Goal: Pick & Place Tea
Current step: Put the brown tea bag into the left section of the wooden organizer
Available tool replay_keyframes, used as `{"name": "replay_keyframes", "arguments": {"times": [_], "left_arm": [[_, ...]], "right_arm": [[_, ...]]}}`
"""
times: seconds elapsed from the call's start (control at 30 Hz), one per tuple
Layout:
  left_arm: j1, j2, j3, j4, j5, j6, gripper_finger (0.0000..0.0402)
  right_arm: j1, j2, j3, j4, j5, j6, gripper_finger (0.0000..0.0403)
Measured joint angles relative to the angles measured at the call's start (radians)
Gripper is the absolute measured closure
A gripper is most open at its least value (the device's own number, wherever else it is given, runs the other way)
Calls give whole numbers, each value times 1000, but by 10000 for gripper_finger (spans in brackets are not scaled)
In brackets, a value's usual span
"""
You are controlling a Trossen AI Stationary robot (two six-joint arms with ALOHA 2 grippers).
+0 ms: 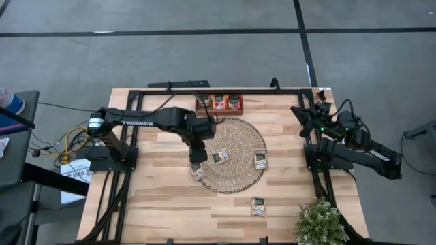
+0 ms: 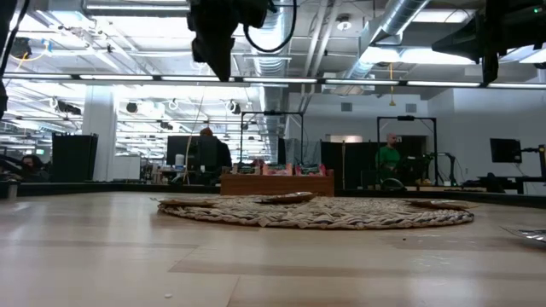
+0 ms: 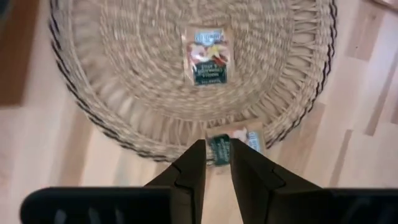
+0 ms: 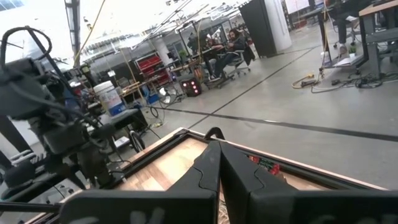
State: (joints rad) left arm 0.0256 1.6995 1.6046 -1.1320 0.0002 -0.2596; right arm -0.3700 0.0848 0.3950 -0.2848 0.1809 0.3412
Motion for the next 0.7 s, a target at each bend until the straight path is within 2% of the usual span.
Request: {"name": "replay_keyframes", "arguments": {"times": [0.17,0.47,0.7], "left_arm": [[-24,20,-18,-10,-2,-119,337],[-26,20,-283,86,-3,-302,337],[-26,20,-380,228,116,-318,337]], "right_arm": [[0,0,0,1,0,0,403],[1,0,0,-2,0,0,403],[1,0,0,-3,0,0,403]]}}
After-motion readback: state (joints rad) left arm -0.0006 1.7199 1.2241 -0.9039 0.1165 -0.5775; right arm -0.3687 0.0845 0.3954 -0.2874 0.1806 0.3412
